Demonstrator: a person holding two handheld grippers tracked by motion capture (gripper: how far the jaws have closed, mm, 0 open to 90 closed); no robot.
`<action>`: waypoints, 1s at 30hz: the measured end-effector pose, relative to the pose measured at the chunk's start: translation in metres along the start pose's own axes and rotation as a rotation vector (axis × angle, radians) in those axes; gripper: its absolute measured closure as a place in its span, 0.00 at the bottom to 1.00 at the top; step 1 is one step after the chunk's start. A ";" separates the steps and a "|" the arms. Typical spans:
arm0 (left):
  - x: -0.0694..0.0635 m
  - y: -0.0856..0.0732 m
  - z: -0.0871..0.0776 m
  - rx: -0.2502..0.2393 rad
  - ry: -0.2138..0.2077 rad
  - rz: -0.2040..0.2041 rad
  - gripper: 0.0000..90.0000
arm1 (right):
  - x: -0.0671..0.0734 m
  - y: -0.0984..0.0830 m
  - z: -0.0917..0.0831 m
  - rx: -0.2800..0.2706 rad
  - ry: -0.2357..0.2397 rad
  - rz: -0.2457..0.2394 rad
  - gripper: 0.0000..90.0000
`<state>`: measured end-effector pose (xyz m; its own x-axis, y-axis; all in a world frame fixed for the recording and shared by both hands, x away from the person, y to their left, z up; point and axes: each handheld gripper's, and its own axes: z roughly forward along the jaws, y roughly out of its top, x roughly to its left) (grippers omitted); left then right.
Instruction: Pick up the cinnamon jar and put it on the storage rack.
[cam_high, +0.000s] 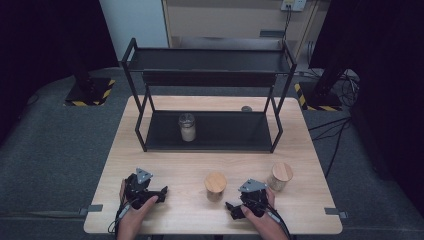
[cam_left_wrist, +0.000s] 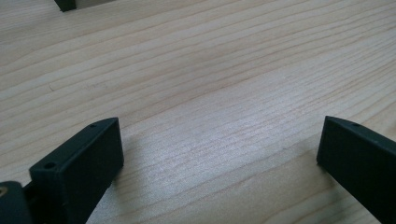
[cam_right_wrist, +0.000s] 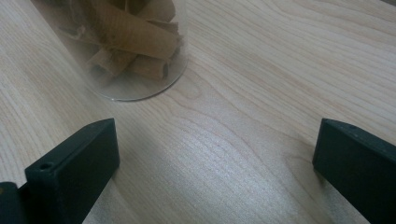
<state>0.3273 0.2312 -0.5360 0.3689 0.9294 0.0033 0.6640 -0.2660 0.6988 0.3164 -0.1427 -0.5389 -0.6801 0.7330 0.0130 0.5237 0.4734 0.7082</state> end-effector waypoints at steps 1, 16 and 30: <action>0.000 0.000 0.000 0.000 0.000 0.000 0.00 | 0.000 0.000 0.000 0.001 -0.001 0.001 0.00; 0.001 0.002 0.002 -0.001 0.000 -0.002 0.00 | 0.013 0.011 -0.007 0.033 -0.026 -0.031 0.04; 0.003 0.004 0.004 -0.001 -0.002 0.000 0.00 | 0.026 0.025 -0.026 0.018 -0.005 -0.093 0.04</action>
<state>0.3343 0.2315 -0.5361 0.3705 0.9288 0.0020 0.6633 -0.2660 0.6995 0.2986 -0.1238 -0.5024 -0.7234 0.6881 -0.0560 0.4675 0.5479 0.6937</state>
